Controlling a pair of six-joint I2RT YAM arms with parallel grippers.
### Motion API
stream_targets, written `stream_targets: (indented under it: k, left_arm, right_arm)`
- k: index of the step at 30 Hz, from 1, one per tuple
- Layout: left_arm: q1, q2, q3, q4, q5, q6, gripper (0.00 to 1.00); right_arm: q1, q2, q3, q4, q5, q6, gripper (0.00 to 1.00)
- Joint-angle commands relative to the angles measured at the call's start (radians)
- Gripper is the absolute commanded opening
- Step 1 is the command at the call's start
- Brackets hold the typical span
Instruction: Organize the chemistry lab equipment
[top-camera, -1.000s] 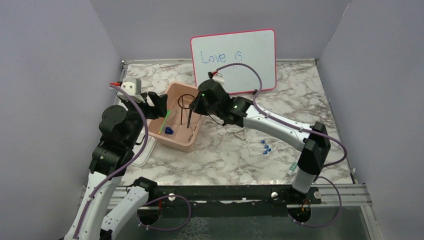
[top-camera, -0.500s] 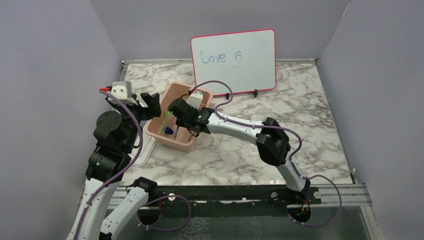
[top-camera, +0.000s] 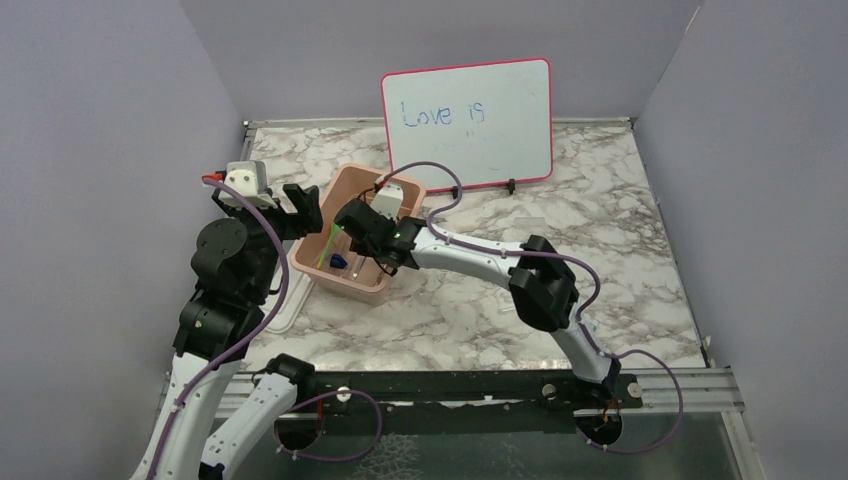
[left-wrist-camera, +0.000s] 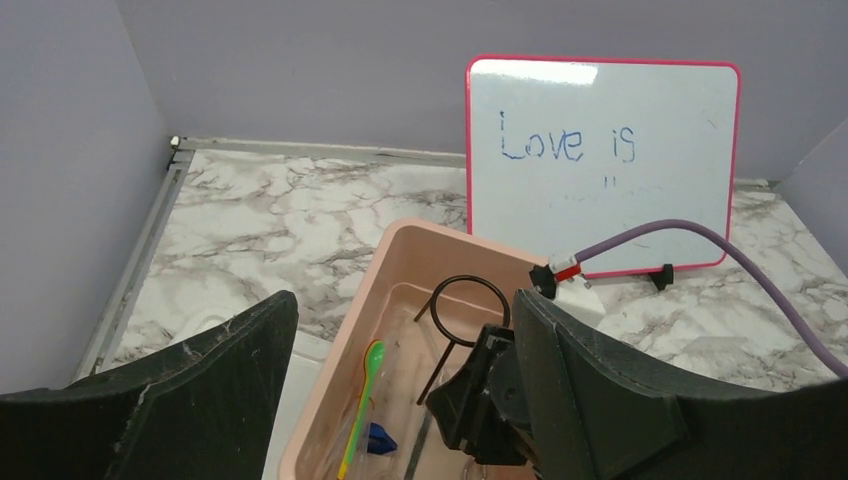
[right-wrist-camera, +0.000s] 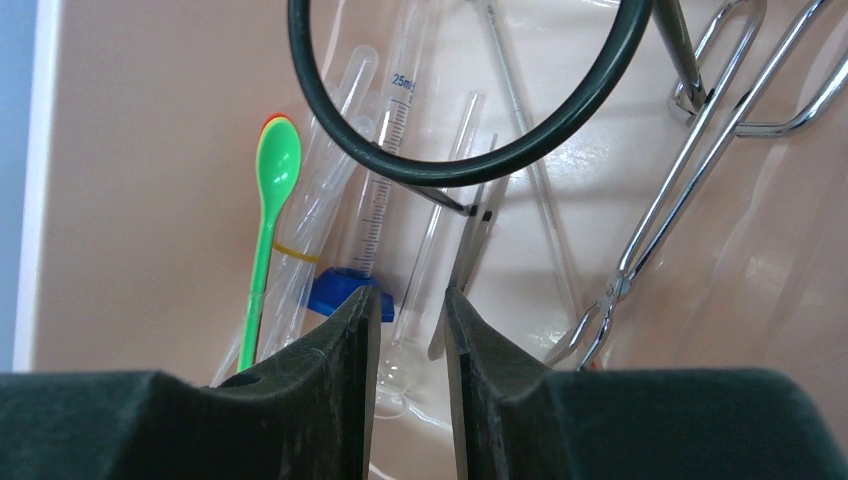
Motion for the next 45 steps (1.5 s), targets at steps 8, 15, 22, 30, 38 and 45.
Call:
stream_targets:
  k: [8, 15, 22, 30, 38, 45]
  left_arm:
    - [0.004, 0.019, 0.028, -0.001, 0.020, 0.012, 0.83]
    - [0.004, 0.042, 0.018, -0.001, 0.053, -0.008, 0.83]
    - [0.004, 0.078, 0.013, 0.013, 0.097, -0.032, 0.84]
    - [0.004, 0.120, 0.025, 0.025, 0.145, -0.056, 0.83]
    - [0.004, 0.122, 0.027, 0.025, 0.158, -0.063, 0.84]
    - [0.004, 0.091, 0.016, 0.025, 0.079, -0.059, 0.84]
  right_arm:
    - [-0.015, -0.413, -0.258, 0.169, -0.068, -0.232, 0.37]
    - [-0.135, -0.670, -0.517, 0.082, -0.029, -0.272, 0.40]
    - [-0.303, -0.727, -0.714, -0.021, -0.072, -0.301, 0.51]
    - [-0.438, -0.635, -0.824, -0.031, -0.228, -0.377, 0.59]
    - [-0.457, -0.529, -0.838, -0.030, -0.269, -0.421, 0.48]
    - [-0.469, -0.483, -0.864, -0.015, -0.276, -0.431, 0.39]
